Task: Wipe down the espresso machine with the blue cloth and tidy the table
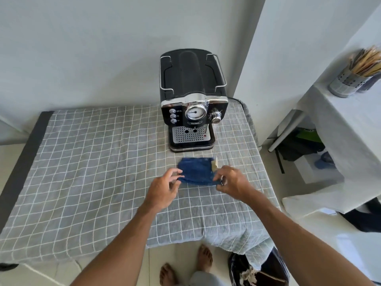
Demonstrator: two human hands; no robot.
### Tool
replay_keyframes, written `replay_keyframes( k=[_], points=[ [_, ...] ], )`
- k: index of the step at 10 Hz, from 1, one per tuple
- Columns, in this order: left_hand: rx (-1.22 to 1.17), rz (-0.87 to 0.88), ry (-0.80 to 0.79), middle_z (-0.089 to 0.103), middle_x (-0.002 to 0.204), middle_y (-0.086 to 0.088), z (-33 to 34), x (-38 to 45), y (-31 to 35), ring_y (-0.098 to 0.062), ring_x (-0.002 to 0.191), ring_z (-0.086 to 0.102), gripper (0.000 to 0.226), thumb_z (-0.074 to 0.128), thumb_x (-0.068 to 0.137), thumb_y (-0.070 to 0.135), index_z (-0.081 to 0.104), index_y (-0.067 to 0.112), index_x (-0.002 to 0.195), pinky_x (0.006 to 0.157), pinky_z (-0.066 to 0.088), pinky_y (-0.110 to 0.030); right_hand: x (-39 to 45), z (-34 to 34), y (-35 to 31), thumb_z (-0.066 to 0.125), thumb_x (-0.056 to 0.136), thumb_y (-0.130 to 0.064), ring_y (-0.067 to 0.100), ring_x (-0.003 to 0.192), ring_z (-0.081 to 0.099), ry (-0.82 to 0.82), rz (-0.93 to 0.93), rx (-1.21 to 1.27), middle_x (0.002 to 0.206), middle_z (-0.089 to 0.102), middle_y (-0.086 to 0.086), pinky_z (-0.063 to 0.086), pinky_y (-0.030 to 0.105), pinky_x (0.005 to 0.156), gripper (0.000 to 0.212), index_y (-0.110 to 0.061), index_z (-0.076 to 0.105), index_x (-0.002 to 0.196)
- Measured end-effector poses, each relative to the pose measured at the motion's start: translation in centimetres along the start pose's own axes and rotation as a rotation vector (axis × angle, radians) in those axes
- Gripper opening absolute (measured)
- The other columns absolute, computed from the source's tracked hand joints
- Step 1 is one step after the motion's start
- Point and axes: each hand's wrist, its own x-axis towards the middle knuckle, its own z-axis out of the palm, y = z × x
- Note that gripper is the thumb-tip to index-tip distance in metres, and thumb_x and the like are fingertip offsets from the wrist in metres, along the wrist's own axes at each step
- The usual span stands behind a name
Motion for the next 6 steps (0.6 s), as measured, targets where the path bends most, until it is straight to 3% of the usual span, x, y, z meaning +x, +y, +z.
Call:
replay_keyframes(
  k=[1, 2, 3, 4, 5, 6],
  points=[
    [0.006, -0.117, -0.144, 0.071, 0.127, 0.019, 2.9, -3.1, -1.5, 0.003, 0.073, 0.071, 0.037, 0.067, 0.100, 0.023, 0.056, 0.035, 0.133, 0.083, 0.060, -0.028, -2.1, 3.2, 1.8, 0.083, 0.080, -0.011, 0.010, 0.081, 0.062, -0.114, 0.044, -0.010, 0.096, 0.059, -0.009, 0.046, 0.009, 0.069, 0.022, -0.026, 0.070, 0.089],
    [-0.063, -0.204, -0.153, 0.069, 0.129, 0.022, 3.8, -4.1, -2.0, -0.002, 0.088, 0.074, 0.040, 0.065, 0.101, 0.022, 0.053, 0.035, 0.137, 0.090, 0.060, -0.036, -2.4, 4.0, 2.4, 0.081, 0.081, -0.012, 0.012, 0.086, 0.062, -0.083, 0.031, 0.017, 0.101, 0.062, -0.005, 0.055, 0.023, 0.079, 0.020, -0.021, 0.075, 0.098],
    [-0.063, -0.249, -0.189, 0.068, 0.125, 0.028, 3.1, -3.6, -1.4, -0.013, 0.066, 0.073, 0.045, 0.065, 0.099, 0.025, 0.049, 0.041, 0.138, 0.061, 0.059, -0.024, -1.9, 3.5, 2.0, 0.076, 0.084, -0.021, 0.009, 0.086, 0.060, -0.099, 0.025, -0.040, 0.098, 0.062, -0.007, 0.054, 0.026, 0.080, 0.011, -0.023, 0.075, 0.094],
    [-0.103, -0.256, -0.179, 0.072, 0.119, 0.025, 2.8, -2.6, -1.5, -0.009, 0.046, 0.062, 0.045, 0.060, 0.099, 0.023, 0.051, 0.034, 0.141, 0.042, 0.044, -0.016, -1.2, 3.3, 1.2, 0.064, 0.090, -0.029, 0.011, 0.084, 0.058, -0.110, -0.009, -0.169, 0.088, 0.063, -0.007, 0.045, 0.025, 0.078, 0.015, -0.017, 0.073, 0.087],
    [-0.111, -0.274, -0.138, 0.071, 0.123, 0.019, 2.1, -2.3, -1.4, -0.011, 0.045, 0.060, 0.041, 0.058, 0.103, 0.027, 0.050, 0.030, 0.142, 0.042, 0.046, -0.022, -0.5, 3.5, 0.4, 0.064, 0.090, -0.032, 0.003, 0.077, 0.060, -0.095, 0.016, -0.121, 0.082, 0.060, -0.018, 0.050, 0.021, 0.076, 0.015, -0.021, 0.073, 0.085],
    [-0.062, -0.309, -0.059, 0.064, 0.137, 0.015, 0.7, -1.7, -1.5, -0.008, 0.083, 0.072, 0.045, 0.058, 0.103, 0.041, 0.046, 0.031, 0.146, 0.077, 0.061, -0.037, 1.7, 4.0, -0.4, 0.063, 0.094, -0.035, 0.005, 0.102, 0.060, -0.003, -0.018, -0.086, 0.100, 0.069, -0.014, 0.050, 0.019, 0.093, 0.015, -0.026, 0.074, 0.099]
  ],
)
